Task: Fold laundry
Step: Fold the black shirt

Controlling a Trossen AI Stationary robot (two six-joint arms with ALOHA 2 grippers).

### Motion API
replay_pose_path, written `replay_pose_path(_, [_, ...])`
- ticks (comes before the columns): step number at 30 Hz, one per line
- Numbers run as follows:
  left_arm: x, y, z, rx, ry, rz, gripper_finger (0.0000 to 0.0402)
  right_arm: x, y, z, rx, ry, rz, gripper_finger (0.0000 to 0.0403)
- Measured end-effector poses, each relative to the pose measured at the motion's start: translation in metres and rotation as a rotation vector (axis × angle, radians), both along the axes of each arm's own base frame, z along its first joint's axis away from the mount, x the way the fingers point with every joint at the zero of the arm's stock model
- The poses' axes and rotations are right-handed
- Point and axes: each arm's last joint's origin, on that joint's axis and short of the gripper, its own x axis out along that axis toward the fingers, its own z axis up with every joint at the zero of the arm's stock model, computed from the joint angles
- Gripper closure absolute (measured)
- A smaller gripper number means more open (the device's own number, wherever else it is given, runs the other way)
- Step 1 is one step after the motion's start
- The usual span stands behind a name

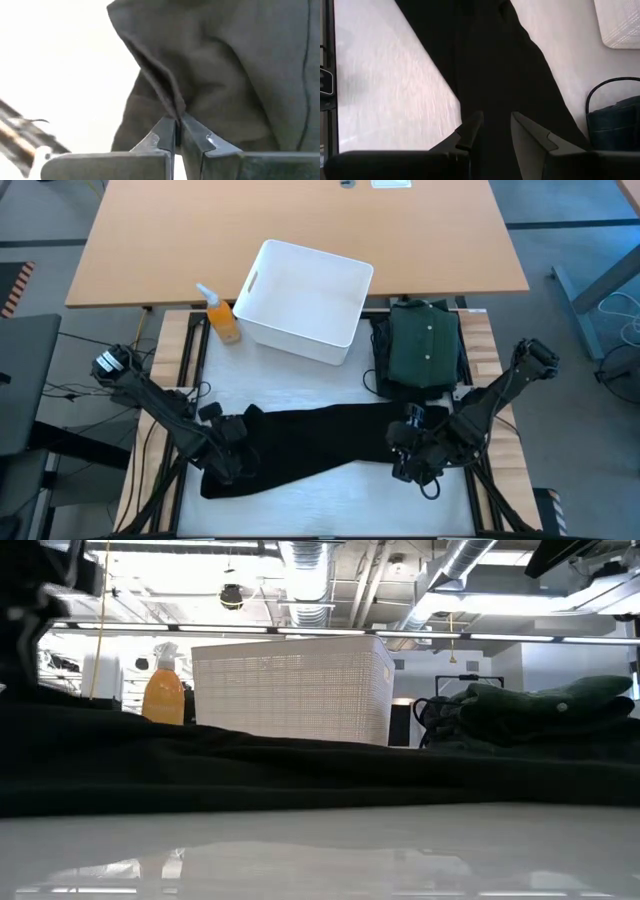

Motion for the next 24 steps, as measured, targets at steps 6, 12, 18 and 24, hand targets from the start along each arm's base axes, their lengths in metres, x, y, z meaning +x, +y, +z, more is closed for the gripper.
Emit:
replay_pose_path(6, [0.007,0.015,0.037,0.151,0.061,-0.013,0.0401,0.0,0.0,0.0,-0.004,0.003,0.001,0.0278])
replay_pose_path(12, [0.02,0.041,0.068,0.24,0.153,-0.039,0.0401,0.0,0.0,0.0,-0.004,0.003,0.001,0.0278])
replay_pose_path(18, [0.031,0.067,0.072,0.224,0.255,-0.088,0.0401,0.0,0.0,0.0,-0.005,0.003,0.002,0.0278])
replay_pose_path(24, [0.041,0.094,0.071,0.205,0.302,-0.093,0.0401,-0.001,-0.001,-0.001,-0.015,0.013,0.004,0.0278])
